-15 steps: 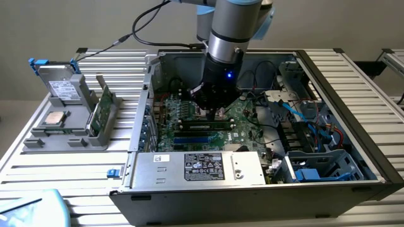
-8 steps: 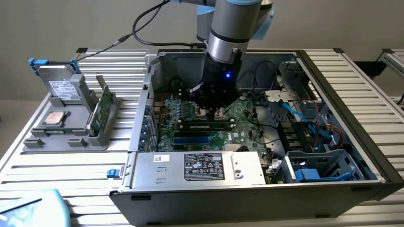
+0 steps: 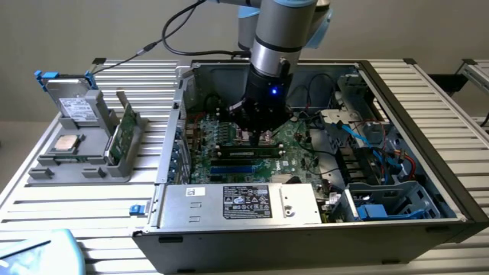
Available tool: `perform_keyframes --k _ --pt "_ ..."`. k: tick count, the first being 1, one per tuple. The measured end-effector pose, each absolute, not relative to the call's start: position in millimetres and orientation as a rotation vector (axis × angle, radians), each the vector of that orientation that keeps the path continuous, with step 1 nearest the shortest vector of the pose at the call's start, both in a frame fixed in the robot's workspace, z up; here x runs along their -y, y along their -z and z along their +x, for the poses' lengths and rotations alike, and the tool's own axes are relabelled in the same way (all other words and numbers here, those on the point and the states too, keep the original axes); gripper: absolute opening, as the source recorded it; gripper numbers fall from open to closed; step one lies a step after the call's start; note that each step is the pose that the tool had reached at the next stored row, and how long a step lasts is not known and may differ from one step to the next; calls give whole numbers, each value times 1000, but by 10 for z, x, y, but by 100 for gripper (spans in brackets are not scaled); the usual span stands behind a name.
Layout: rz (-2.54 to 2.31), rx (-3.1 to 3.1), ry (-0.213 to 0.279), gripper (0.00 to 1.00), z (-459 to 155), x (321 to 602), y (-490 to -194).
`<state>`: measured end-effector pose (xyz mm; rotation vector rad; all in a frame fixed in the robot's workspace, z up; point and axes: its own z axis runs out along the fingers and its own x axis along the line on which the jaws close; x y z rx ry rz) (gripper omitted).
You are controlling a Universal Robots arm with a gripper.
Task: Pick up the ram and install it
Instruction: 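Press down the ram until it locks into place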
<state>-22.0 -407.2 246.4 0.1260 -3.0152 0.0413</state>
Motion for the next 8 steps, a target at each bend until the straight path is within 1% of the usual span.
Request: perform_keyframes --k 8 --pt "20 3023 -36 11 -220 4072 -2463"
